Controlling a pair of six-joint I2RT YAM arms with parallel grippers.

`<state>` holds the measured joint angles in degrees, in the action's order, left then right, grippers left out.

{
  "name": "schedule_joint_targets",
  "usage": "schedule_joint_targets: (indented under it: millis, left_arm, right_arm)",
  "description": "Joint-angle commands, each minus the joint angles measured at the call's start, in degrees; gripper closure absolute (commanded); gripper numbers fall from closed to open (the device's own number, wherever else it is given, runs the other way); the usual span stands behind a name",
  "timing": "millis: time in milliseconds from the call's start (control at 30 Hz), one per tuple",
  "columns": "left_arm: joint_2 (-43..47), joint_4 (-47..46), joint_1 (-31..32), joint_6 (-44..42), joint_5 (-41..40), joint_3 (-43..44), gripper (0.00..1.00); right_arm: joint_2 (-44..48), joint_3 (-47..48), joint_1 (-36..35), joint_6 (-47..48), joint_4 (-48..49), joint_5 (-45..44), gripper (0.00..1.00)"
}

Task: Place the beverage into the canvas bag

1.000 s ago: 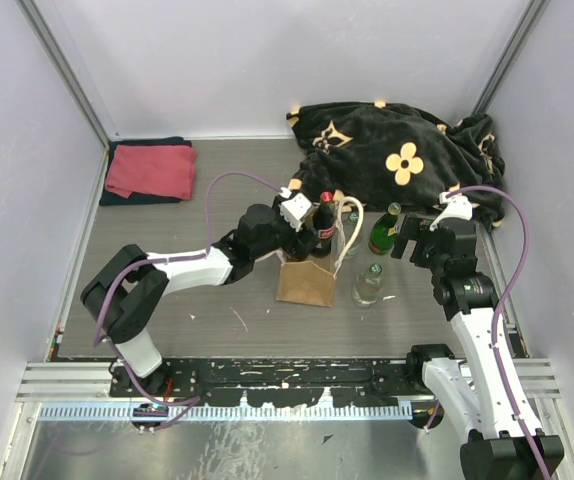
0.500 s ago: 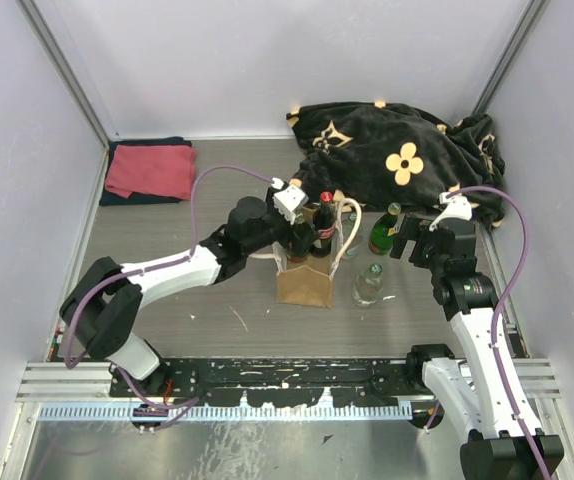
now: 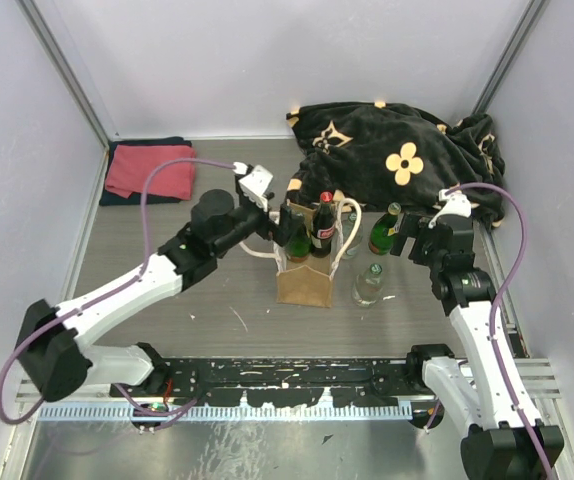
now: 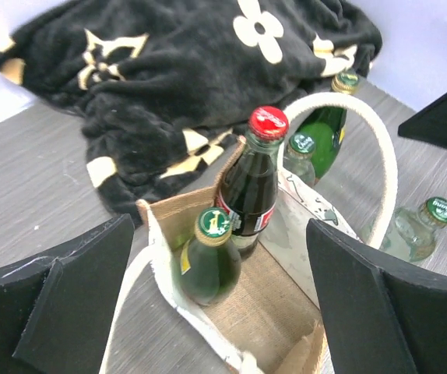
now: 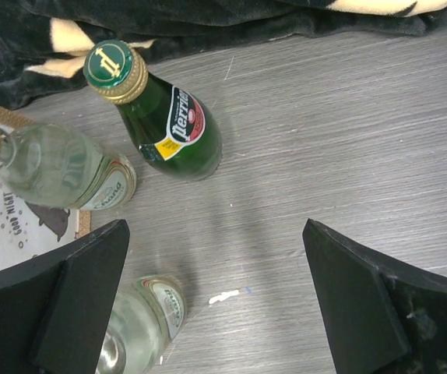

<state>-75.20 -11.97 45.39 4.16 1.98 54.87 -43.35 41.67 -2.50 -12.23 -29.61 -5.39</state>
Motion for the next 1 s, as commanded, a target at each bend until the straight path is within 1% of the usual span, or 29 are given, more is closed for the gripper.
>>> schedule_joint_targets:
  millis: [0,100,167,300,433,733,967]
  left_arm:
    - [8.53,7.71,-1.27,1.55,-4.07,0.25,0.01]
    - [12.41,11.55,-1.91,2.17,-5.57,-1.01,0.01]
    - [13.57,16.33,-3.0,3.89,-5.9,-0.81,0.01]
    - [13.59,21.77,-6.6,7.83,-4.43,-0.13,0.02]
    - [13.71,22.41,-7.81,8.42,-4.57,-0.11,0.02]
    - [13.44,23.01,-8.17,8.26,-4.94,-0.82,0.02]
    - [12.65,21.95,-8.47,8.39,-5.29,-1.87,0.02]
  right_arm:
    - [-3.96,3.22,0.22,0.09,6.54,-1.49,0.02]
    - [-5.83,4.06,0.21,0.15,9.1,0.65,0.07]
    - [-6.79,4.57,0.22,0.16,10.08,2.46,0.1]
    - [-7.45,4.73,0.22,0.81,10.79,2.55,0.11]
    - [-8.42,3.63,0.23,3.0,13.99,2.91,0.11]
    - [-15.07,1.31,-0.22,4.03,23.46,4.32,0.11]
    - [-20.23,-0.34,-3.55,4.52,31.18,0.83,0.13]
